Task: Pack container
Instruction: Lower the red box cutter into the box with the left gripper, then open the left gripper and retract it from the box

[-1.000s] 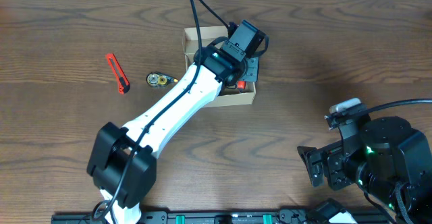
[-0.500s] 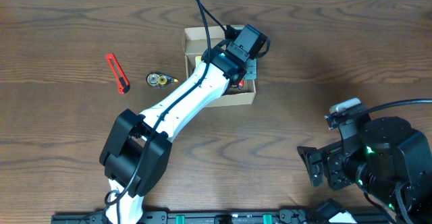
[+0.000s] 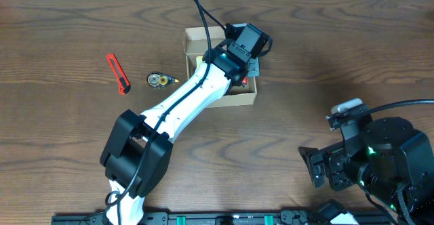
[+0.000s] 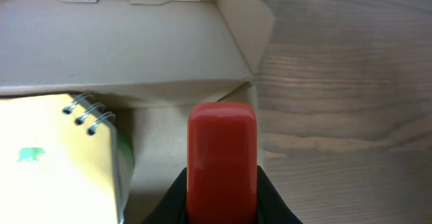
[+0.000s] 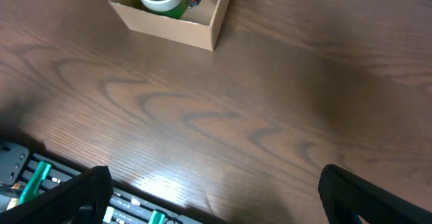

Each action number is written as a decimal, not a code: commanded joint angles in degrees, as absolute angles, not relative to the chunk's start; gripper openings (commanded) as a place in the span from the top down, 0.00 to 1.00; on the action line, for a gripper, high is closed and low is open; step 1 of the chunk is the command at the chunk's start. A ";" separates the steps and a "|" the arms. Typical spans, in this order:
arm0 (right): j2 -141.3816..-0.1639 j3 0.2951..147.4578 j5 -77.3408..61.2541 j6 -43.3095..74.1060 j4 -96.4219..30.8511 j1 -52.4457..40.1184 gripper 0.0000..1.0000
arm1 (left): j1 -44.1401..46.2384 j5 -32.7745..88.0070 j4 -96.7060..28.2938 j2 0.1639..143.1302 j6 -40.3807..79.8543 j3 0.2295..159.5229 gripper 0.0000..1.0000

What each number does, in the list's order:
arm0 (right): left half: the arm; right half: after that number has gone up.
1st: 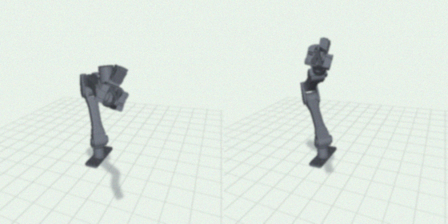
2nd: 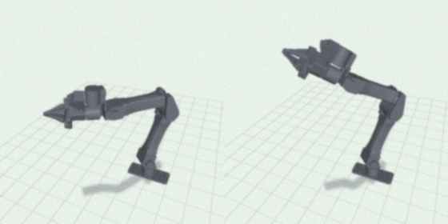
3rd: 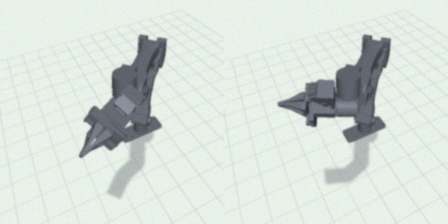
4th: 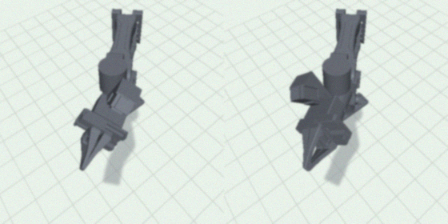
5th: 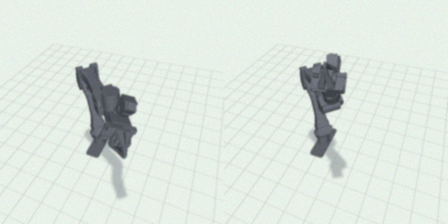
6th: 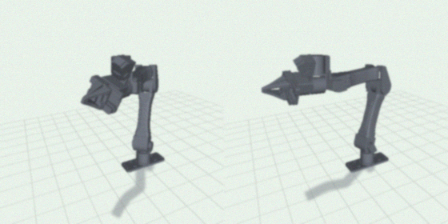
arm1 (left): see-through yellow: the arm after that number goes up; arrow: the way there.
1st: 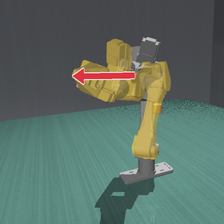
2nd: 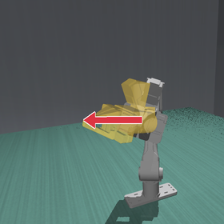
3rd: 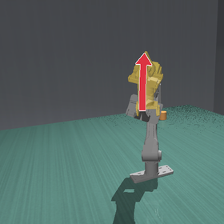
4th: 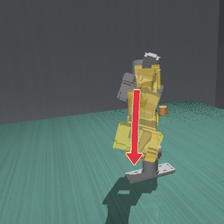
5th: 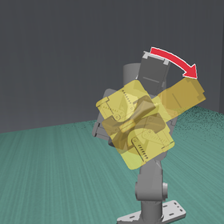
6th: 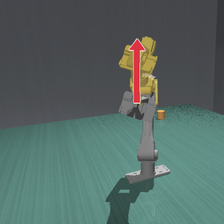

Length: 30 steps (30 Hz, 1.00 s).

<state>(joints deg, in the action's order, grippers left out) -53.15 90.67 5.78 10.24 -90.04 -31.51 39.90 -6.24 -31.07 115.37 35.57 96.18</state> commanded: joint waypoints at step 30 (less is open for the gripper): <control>-53.15 90.63 5.58 10.66 -90.06 -31.53 0.01 | 40.91 -10.90 -30.59 116.14 39.97 96.16 0.32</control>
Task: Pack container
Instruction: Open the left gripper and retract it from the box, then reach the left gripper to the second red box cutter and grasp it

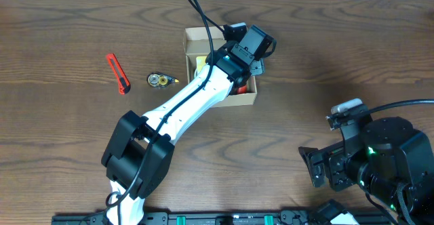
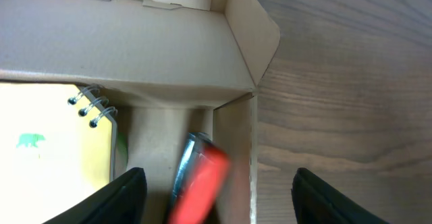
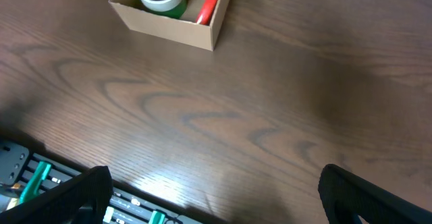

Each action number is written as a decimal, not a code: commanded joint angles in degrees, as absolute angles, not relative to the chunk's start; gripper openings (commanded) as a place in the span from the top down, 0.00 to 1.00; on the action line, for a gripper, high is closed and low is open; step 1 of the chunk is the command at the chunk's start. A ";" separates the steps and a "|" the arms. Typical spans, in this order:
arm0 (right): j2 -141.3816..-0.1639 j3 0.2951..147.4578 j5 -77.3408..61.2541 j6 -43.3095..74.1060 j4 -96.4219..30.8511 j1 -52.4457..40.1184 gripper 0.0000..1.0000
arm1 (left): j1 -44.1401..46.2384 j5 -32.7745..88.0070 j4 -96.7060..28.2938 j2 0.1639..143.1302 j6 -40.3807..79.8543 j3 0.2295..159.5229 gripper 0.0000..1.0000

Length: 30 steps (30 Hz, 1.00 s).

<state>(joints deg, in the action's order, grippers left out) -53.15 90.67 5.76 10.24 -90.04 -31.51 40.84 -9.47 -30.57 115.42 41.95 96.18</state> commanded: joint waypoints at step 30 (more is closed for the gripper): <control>-53.15 90.63 5.61 10.66 -90.06 -31.53 0.01 | -0.47 -9.72 -47.37 90.13 29.12 83.18 0.36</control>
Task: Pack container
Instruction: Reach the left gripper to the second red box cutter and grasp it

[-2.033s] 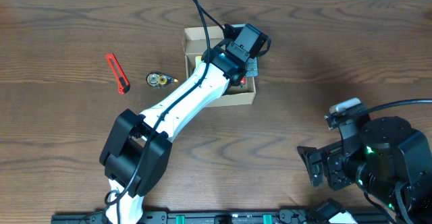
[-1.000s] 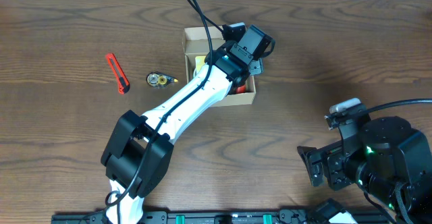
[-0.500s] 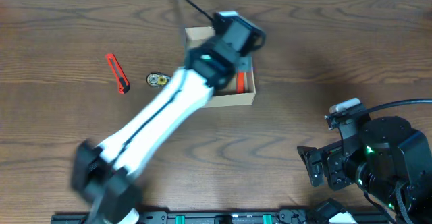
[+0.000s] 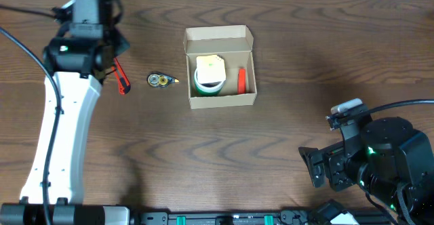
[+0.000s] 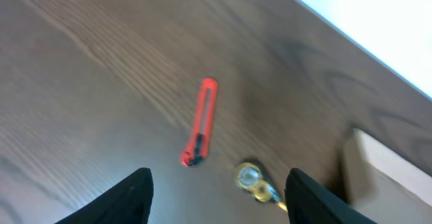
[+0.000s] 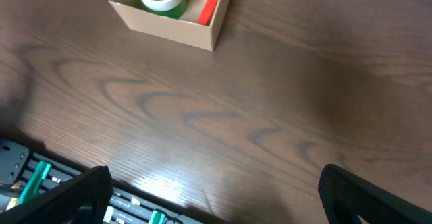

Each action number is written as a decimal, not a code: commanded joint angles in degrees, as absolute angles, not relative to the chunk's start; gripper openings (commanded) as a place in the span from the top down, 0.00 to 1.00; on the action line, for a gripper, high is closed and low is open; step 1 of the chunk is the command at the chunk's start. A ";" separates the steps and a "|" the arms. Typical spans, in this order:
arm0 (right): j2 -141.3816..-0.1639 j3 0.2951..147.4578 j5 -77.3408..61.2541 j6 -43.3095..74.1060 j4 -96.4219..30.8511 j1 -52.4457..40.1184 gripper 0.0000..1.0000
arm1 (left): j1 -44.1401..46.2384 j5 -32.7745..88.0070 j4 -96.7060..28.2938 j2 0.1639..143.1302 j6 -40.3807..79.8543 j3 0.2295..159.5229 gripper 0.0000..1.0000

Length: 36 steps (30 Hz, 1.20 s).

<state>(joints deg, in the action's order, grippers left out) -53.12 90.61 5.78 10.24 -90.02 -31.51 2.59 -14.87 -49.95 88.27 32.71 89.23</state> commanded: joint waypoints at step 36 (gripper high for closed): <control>-53.15 90.63 5.58 10.66 -90.06 -31.53 0.01 | -4.16 -7.57 -11.60 116.79 16.67 68.55 0.38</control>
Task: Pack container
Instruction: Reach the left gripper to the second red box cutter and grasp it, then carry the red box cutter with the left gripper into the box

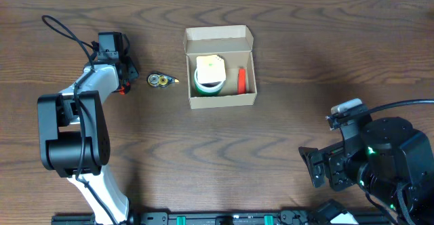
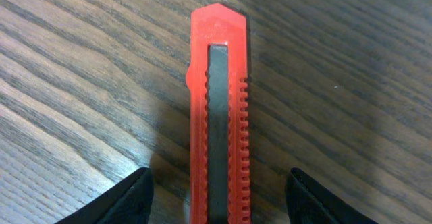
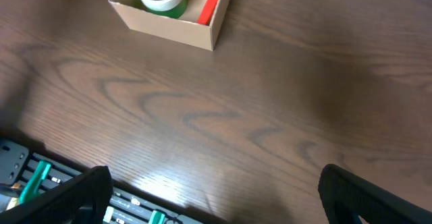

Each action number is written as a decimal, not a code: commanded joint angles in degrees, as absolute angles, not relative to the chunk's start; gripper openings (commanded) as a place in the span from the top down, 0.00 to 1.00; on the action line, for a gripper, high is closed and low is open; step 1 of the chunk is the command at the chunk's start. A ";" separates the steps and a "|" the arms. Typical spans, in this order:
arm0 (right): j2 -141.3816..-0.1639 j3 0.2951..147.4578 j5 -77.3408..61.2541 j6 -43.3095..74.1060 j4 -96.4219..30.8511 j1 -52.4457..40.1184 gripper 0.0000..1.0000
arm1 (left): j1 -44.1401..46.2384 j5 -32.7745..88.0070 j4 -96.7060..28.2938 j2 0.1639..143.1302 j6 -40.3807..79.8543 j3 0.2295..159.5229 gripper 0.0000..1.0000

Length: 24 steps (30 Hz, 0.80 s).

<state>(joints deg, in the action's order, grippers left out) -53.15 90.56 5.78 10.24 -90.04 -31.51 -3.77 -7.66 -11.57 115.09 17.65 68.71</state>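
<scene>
A red utility knife (image 2: 217, 116) lies flat on the wooden table, filling the left wrist view. My left gripper (image 2: 217, 193) is open low over it, one black finger (image 2: 131, 200) on each side, not closed on it. Overhead, the left gripper (image 1: 119, 72) covers most of the knife (image 1: 125, 88). The open cardboard box (image 1: 245, 97) holds a yellow notepad (image 1: 211, 67) on a green-and-white roll and a red oblong item (image 1: 241, 80). My right gripper (image 1: 314, 168) is open at the table's front right, far from the box.
A small tape dispenser (image 1: 161, 80) lies between the knife and the box. The right wrist view shows the box (image 3: 169, 23) far off, bare wood in front of it, and a rail with green parts (image 3: 40, 177) at the table's near edge.
My left gripper was high above the table's left side, seeing the knife from afar. Now it is down at the knife, open, with a finger on each side. The right arm has not moved.
My left gripper held a red oblong item over the box's right side. A second later it was open and the item lay in the box. Then the arm stood over the left of the table above the knife, and now it straddles the knife.
</scene>
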 commanded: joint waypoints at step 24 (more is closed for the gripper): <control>-53.15 90.63 5.58 10.66 -90.06 -31.53 0.01 | -4.16 -6.11 -15.00 111.35 16.62 69.28 0.92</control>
